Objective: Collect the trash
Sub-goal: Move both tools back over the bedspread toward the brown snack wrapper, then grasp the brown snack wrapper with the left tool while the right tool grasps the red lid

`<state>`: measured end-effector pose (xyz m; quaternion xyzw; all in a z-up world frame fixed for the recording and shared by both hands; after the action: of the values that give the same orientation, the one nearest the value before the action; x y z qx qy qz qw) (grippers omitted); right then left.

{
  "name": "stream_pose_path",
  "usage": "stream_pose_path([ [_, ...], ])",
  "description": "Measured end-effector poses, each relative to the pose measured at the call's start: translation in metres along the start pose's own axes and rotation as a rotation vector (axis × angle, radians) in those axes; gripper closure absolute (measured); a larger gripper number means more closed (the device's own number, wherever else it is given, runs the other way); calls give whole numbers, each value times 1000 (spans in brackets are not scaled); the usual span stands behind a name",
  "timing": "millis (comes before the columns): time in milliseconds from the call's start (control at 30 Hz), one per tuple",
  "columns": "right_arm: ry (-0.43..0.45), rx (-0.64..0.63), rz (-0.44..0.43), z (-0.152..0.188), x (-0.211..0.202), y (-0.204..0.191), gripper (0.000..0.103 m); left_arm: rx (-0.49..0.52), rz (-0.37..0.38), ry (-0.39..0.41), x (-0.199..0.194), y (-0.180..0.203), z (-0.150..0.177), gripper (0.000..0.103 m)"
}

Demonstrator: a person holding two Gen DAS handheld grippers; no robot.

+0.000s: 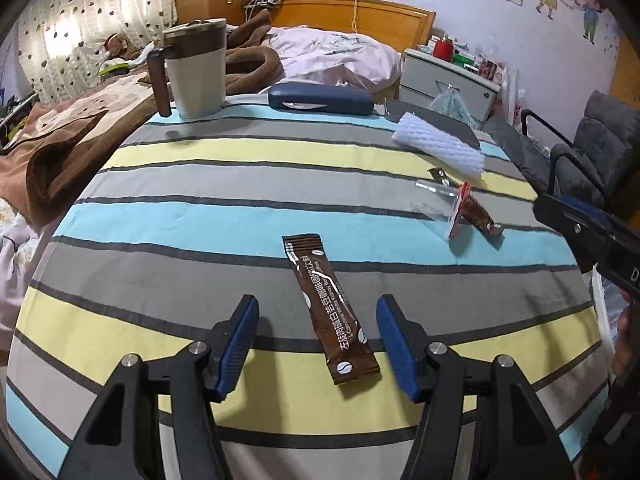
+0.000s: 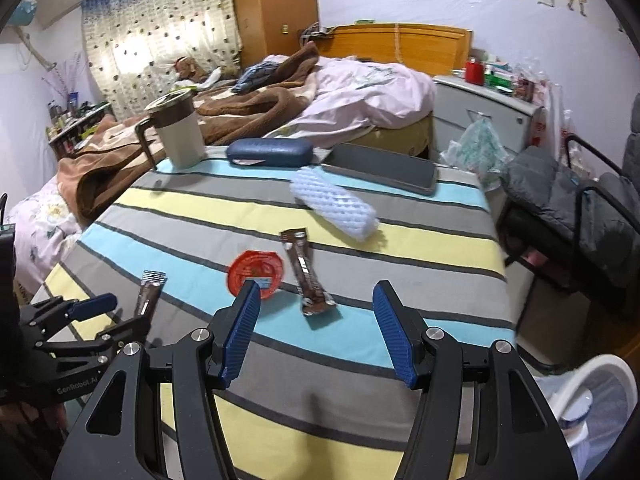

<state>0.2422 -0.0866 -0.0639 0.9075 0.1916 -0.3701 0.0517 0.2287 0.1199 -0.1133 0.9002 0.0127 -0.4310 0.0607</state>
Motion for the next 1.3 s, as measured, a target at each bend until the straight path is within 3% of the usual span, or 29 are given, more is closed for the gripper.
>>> stream_pose_path([
  [100,-6,-6,-29,-1,6,-5,43,-14,8,-12,3,-4,1,61],
  [300,-35,-23,-74,-1,17,-16,43,-29,27,-12,1,-11,0,73],
  [567,-42,-50,-110,-7,27,-23,43,-38,60,1,2,-14,-5,73],
  [667,-50,-72,-94,-8,33,-26,43,-31,45,-13,7,-14,-6,63],
  [933,-85,-97,-69,-7,47,-26,43,-11,48,-13,11,-14,-10,63],
  [1233,-93,-109,-73,-5,50,-28,44,-19,60,-8,11,-13,-11,80],
  [1300,-105,-101,-85,-3,51,-29,58,-19,64,-7,10,-13,-11,81],
])
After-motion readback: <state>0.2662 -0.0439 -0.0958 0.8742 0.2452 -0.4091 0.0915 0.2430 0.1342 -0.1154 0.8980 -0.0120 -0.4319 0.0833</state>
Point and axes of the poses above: each gripper's, at about its wrist camera, not at the fingertips, and x roughly the way its jaws point, y to its right, z to its underside, the point moved 7 cm from there along x, roughly the way its jaws point, and after that the axes turned 1 degree about -x, right-handed, at the moved point
